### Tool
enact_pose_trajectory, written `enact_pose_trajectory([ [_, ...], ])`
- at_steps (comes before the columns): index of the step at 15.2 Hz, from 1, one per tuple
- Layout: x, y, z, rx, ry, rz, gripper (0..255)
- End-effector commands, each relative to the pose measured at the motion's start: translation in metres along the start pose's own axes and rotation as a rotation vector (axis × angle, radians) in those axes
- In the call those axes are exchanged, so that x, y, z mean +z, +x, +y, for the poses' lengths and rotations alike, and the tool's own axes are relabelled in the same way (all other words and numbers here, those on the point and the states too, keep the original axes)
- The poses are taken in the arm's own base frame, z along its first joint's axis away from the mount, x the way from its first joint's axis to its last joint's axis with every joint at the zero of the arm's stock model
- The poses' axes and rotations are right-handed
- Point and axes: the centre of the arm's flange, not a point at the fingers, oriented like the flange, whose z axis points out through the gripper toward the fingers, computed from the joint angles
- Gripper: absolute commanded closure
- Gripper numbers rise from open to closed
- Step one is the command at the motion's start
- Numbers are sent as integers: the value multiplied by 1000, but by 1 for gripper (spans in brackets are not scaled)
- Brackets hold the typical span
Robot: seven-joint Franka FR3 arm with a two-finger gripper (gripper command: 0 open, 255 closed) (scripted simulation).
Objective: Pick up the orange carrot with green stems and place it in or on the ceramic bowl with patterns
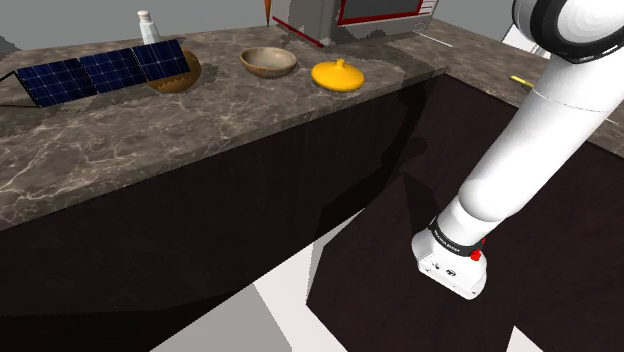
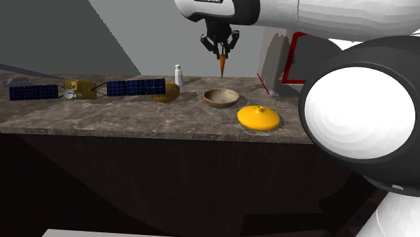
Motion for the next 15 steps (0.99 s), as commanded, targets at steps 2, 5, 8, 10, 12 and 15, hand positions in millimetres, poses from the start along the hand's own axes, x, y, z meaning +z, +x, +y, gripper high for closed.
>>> enact_pose_trajectory([
  [2, 14, -7, -2, 0, 0, 0, 255],
  [5, 28, -14, -4, 0, 0, 0, 255],
  [8, 42, -21, -6, 0, 0, 0, 255],
  [10, 51, -26, -7, 0, 0, 0, 255],
  [12, 63, -32, -9, 0, 0, 0, 255],
  [15, 63, -32, -9, 0, 0, 0, 255],
])
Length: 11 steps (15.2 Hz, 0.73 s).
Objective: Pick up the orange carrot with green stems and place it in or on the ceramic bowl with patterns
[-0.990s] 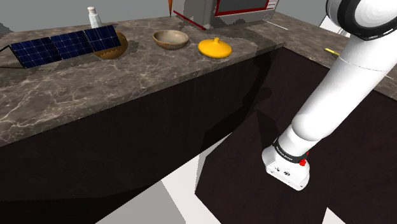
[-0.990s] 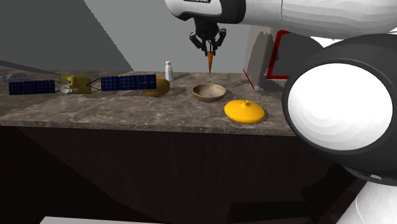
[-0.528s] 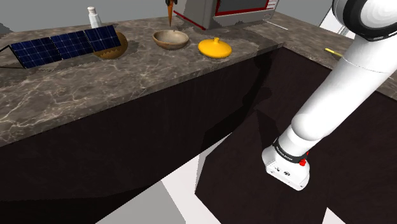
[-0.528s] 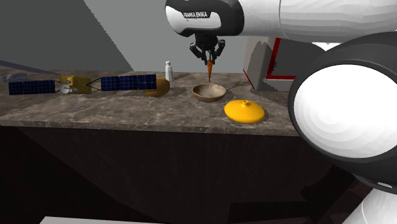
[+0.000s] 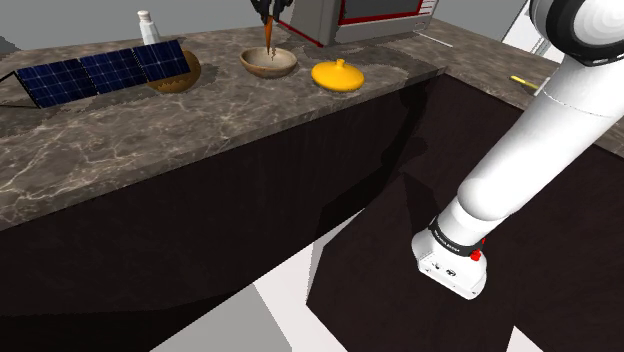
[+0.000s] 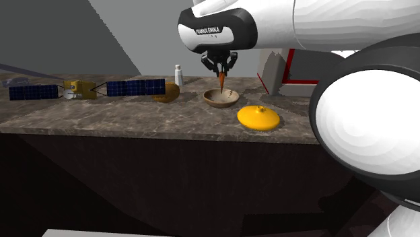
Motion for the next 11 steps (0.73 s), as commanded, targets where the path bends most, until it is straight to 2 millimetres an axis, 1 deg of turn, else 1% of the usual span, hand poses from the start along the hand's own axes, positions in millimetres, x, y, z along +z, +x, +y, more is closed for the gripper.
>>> enact_pose_trajectory([
  [1, 0, 0, 0, 0, 0, 0, 255],
  [5, 0, 0, 0, 0, 0, 0, 255],
  [6, 0, 0, 0, 0, 0, 0, 0],
  [11, 0, 0, 0, 0, 0, 0, 0],
])
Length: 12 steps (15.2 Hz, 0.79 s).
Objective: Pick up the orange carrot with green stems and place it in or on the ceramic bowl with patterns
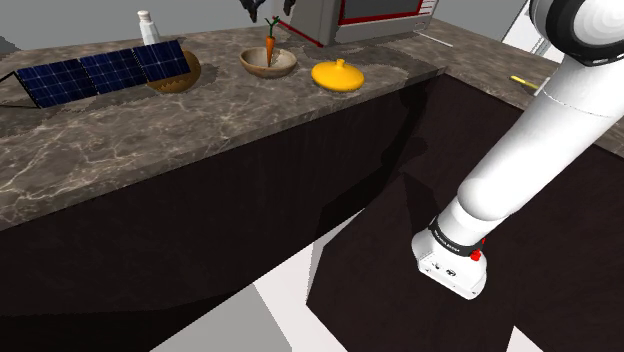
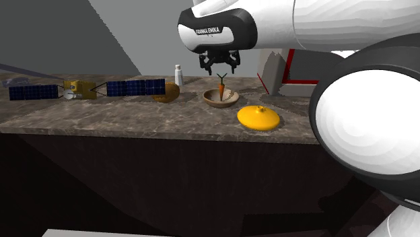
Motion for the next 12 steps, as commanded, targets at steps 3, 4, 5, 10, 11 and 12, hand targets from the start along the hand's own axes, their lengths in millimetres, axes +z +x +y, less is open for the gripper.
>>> enact_pose_trajectory([
  [3, -40, 0, 0, 0, 0, 0, 0],
  [4, -50, 0, 0, 0, 0, 0, 0],
  [5, -50, 0, 0, 0, 0, 0, 0],
  [10, -50, 0, 0, 0, 0, 0, 0],
  [11, -50, 0, 0, 0, 0, 0, 0],
  [12, -50, 0, 0, 0, 0, 0, 0],
])
